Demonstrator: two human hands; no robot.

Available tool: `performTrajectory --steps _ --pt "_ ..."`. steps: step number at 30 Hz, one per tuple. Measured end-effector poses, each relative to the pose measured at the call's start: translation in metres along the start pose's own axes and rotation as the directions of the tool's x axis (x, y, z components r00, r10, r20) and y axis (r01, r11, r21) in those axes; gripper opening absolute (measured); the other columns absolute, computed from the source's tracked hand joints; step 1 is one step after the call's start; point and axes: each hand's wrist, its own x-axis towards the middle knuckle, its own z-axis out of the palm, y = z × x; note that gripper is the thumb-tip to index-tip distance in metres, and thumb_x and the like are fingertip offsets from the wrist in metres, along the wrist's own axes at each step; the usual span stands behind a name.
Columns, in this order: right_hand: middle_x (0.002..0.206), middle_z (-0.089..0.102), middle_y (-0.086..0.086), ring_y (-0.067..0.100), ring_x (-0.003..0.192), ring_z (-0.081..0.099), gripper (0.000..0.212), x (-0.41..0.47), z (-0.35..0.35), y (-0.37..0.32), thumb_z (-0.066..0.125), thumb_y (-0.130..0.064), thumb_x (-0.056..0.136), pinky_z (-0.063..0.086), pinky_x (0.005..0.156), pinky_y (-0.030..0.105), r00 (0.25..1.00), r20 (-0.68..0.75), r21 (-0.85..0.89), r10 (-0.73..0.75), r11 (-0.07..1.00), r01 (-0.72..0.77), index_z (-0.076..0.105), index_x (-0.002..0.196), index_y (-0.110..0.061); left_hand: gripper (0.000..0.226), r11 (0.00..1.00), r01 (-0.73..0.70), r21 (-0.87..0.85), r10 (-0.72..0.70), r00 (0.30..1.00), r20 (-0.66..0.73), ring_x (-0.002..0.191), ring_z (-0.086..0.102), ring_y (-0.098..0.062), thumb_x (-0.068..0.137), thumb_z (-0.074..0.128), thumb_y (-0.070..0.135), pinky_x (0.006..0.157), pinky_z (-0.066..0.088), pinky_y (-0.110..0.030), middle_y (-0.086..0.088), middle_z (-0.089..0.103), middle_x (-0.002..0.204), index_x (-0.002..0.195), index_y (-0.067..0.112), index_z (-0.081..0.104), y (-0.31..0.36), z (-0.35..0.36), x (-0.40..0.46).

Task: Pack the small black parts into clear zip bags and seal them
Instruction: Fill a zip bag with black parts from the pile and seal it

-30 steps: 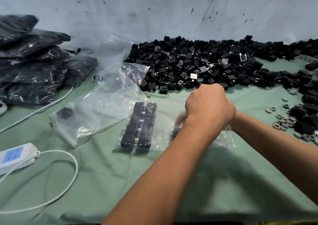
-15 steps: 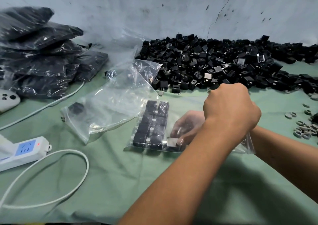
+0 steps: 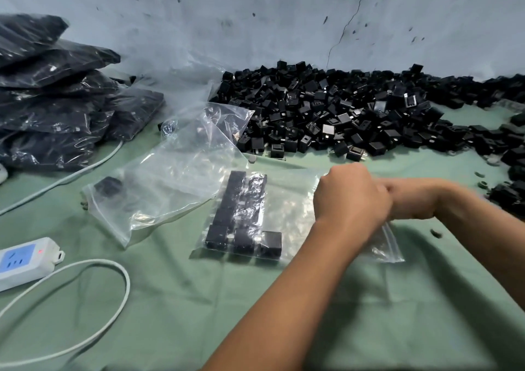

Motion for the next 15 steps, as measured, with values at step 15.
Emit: performTrajectory --steps 15 --pt "0.134 0.054 0.004 0.028 0.111 0.06 0.046 0.063 -0.025 0.015 0.069 -0.03 0.097 0.051 0.096 0.042 0.534 -0.782 -0.54 -0.321 0.776 -0.325 0.056 0.14 -0.026 0.025 0.999 0.007 0.036 -0.002 0.989 -0.147 0.065 0.048 -0.029 0.093 0.05 0.03 0.058 0.033 -0.036 -0.007 0.056 0.071 0.075 0.014 0.057 -0.038 0.061 -0.01"
